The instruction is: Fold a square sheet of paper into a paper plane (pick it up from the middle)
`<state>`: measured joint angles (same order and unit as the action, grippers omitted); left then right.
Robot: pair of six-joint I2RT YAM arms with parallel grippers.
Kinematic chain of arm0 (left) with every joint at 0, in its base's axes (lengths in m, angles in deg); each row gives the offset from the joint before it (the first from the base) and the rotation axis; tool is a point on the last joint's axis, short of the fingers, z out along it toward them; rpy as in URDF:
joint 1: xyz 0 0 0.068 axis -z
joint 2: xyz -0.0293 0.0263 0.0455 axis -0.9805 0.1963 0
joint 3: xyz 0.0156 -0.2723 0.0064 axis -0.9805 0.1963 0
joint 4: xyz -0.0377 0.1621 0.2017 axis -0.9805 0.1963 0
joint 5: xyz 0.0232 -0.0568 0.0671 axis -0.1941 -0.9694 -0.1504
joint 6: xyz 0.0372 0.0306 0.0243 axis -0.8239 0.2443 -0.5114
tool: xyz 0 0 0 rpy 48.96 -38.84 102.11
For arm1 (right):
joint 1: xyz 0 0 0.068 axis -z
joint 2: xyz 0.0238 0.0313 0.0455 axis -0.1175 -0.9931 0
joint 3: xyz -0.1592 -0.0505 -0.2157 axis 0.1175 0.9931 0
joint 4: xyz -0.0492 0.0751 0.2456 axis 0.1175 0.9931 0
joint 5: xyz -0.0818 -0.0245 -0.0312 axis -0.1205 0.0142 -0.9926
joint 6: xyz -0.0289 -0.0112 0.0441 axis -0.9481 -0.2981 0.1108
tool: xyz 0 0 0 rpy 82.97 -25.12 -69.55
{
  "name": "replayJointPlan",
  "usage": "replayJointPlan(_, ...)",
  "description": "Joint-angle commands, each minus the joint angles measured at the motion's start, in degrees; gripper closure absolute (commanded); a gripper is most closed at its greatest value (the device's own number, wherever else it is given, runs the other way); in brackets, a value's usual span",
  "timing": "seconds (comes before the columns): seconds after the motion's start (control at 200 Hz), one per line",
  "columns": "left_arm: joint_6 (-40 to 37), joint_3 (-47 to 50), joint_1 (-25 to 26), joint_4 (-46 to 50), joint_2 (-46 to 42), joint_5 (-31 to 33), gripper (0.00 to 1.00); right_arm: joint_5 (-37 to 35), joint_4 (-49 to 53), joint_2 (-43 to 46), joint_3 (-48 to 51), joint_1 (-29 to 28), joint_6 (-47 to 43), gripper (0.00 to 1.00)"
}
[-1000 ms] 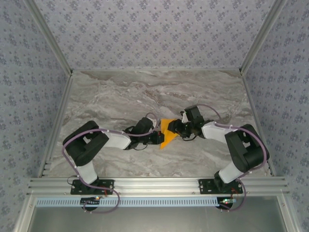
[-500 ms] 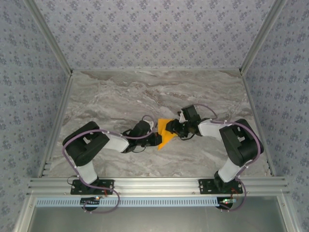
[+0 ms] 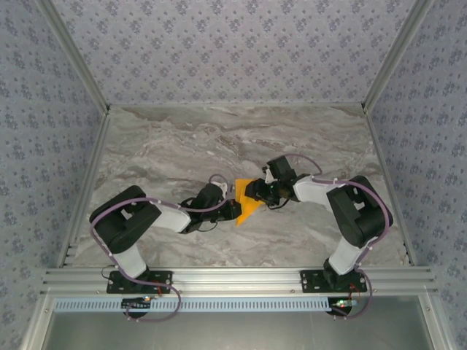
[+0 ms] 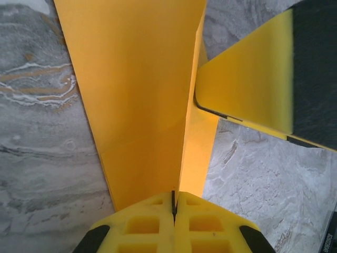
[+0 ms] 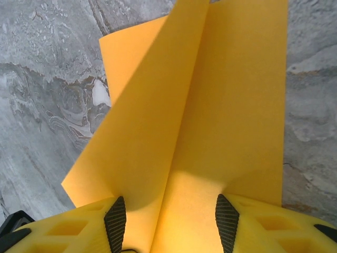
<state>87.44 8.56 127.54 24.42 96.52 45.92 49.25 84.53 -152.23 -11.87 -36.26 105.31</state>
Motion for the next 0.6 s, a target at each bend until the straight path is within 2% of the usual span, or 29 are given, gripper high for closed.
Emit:
replayJointPlan(0.0, -0.46, 0.25, -0.31, -0.35, -1.82, 1.2, 0.96, -4.82, 6.93, -2.72, -1.1, -0.98, -1.58, 0.43)
replayJointPlan(0.285, -1.32, -0.03, -0.32, 3.19, -3.28, 2.27, 0.82, -9.78, 13.69, -6.12, -5.08, -3.57, -2.48, 0.41)
replayJointPlan(0.425, -1.87, -0.12, -0.78, 6.73, -6.03, 2.66, 0.7, -11.34, 16.58, -8.13, -7.15, -4.34, -2.18, 0.4)
replayJointPlan(0.51, -1.9, -0.2, -0.92, 9.63, -8.47, 3.88, 0.58, -11.6, 17.14, -9.0, -7.53, -4.41, -1.59, 0.39)
replayJointPlan(0.595, -2.28, -0.21, -1.03, 13.62, -10.83, 6.18, 0.54, -11.56, 16.95, -9.44, -7.61, -4.58, -1.3, 0.38)
